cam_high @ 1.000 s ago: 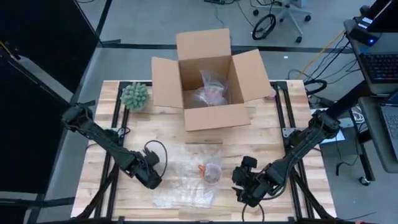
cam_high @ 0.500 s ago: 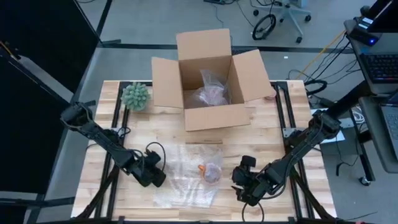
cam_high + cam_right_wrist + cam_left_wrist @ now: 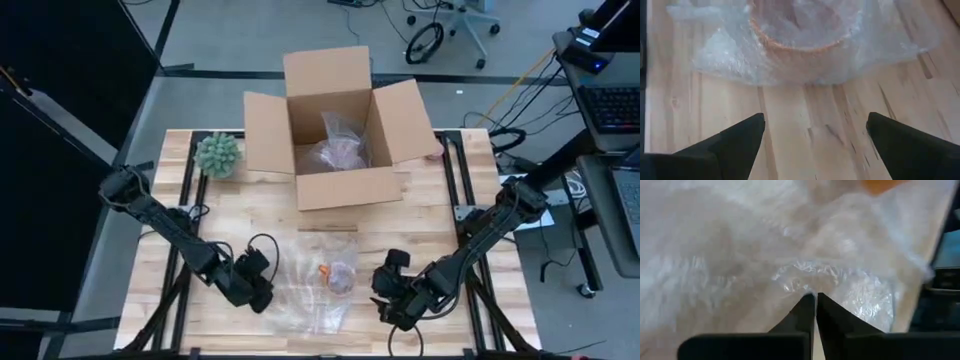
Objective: Wrap mug
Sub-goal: Wrap the orange mug with the left bubble wrap
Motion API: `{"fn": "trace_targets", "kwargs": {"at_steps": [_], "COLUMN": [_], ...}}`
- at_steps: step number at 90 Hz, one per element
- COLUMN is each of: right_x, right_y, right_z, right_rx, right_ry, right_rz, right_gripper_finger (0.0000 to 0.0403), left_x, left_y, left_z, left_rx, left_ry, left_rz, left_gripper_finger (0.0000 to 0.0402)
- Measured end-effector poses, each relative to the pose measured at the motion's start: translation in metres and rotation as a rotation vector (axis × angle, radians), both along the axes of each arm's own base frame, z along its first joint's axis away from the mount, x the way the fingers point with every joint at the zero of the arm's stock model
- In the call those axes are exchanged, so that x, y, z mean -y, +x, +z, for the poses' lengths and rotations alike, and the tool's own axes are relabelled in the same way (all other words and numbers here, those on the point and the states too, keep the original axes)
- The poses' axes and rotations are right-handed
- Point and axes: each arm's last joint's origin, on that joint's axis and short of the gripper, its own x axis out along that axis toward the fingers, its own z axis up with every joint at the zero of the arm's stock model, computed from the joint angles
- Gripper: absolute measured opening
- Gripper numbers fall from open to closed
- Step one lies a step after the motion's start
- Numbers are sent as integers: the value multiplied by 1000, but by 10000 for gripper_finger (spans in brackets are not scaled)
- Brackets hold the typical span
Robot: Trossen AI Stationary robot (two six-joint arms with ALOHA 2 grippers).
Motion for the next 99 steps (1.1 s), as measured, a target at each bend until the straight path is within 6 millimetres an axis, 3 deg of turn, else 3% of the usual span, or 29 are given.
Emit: {"fn": "trace_targets", "kwargs": {"at_steps": [31,45,73,99], "right_x": [-2,-1,2,1], "right_y": [4,4,7,6], "right_z": [3,3,3,3], "right_rx": [57,71,71,72], "right_ry": [-32,-44,-44,-39], "right_rz": [25,16,2,-3], "right_gripper_finger": [341,341,341,341], "left_x": [2,-7,-27,-27], "left_y": [42,56,87,117], "left_z": [71,86,85,53], "left_rx": [274,394,511,549], "left_ry": [196,263,312,325], "left_rz": [-77,-69,-101,-152], "left_gripper_finger": [0,0,0,0]}}
